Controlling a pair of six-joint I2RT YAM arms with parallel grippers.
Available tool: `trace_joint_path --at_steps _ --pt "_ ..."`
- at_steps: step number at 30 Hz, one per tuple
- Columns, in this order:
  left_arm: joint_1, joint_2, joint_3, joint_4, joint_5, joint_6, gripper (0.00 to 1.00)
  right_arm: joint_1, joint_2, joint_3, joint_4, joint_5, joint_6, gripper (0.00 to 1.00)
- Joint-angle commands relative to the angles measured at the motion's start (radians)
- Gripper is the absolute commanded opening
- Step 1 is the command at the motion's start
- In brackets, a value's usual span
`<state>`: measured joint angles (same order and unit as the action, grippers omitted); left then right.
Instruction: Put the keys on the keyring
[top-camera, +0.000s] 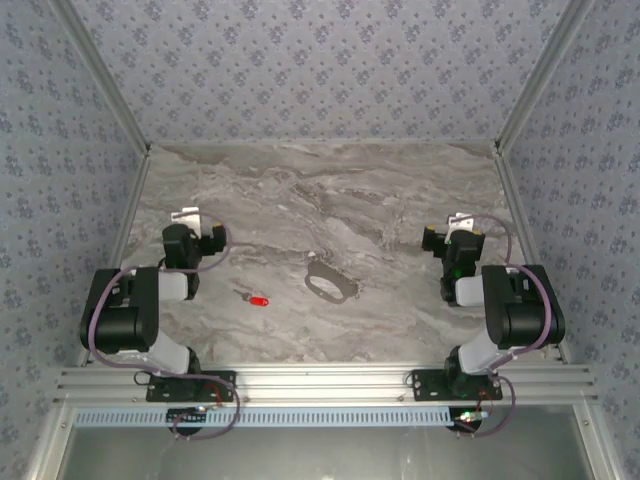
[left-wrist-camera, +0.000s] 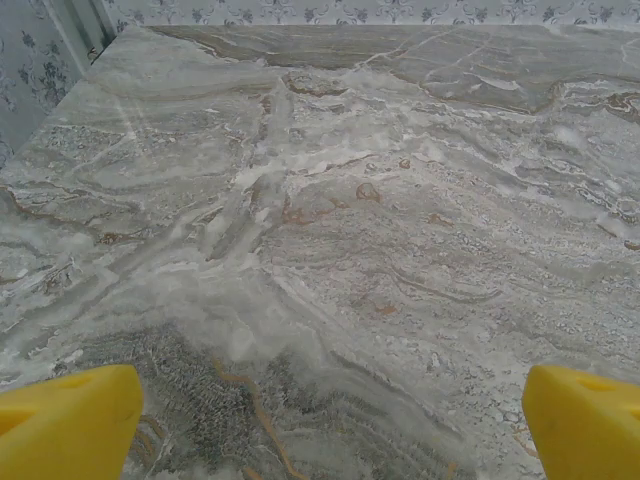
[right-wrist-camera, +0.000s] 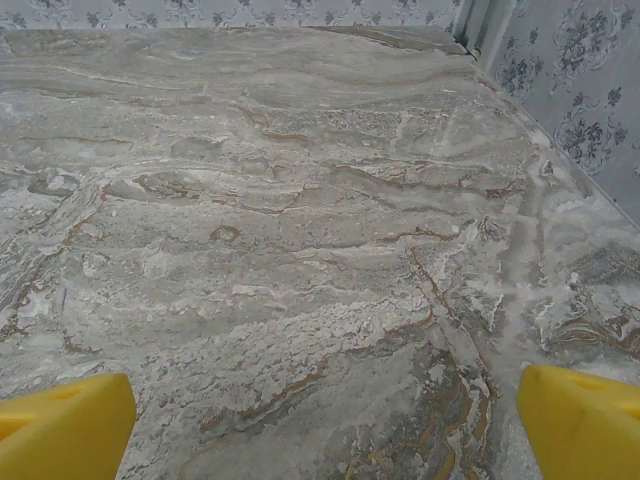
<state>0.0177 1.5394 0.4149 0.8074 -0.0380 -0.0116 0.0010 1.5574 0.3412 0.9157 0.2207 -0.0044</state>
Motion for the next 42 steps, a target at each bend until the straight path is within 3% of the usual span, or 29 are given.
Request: trace_joint_path --at_steps 1,7,27,33,35,39,42 --pt "-0.001 -0.005 0.001 0.004 -0.002 -0.007 0.98 0.018 -0.011 0.001 0.032 0.021 0.005 1.00" --pt "0.010 -0.005 0.002 0.001 0.021 -0.017 0.98 0.003 -0.012 0.018 -0.004 -0.125 -0.010 1.00" --pt "0.011 -0.005 0.000 0.001 0.023 -0.016 0.98 -0.004 -0.014 0.021 -0.010 -0.140 -0.006 1.00" --pt "0.008 -0.005 0.004 -0.002 0.018 -0.014 0.98 -0.047 -0.011 0.034 -0.039 -0.229 0.037 1.00" --pt "0.007 -0.027 0.041 -0.083 0.036 -0.006 0.98 -0.048 -0.027 0.022 -0.030 -0.204 0.051 1.00" --pt "-0.011 -0.084 0.087 -0.206 0.019 0.011 0.98 -0.044 -0.160 0.038 -0.151 -0.119 0.049 1.00" --pt "-0.032 -0.126 0.099 -0.257 -0.039 0.016 0.98 -0.030 -0.293 0.088 -0.353 -0.099 0.081 1.00"
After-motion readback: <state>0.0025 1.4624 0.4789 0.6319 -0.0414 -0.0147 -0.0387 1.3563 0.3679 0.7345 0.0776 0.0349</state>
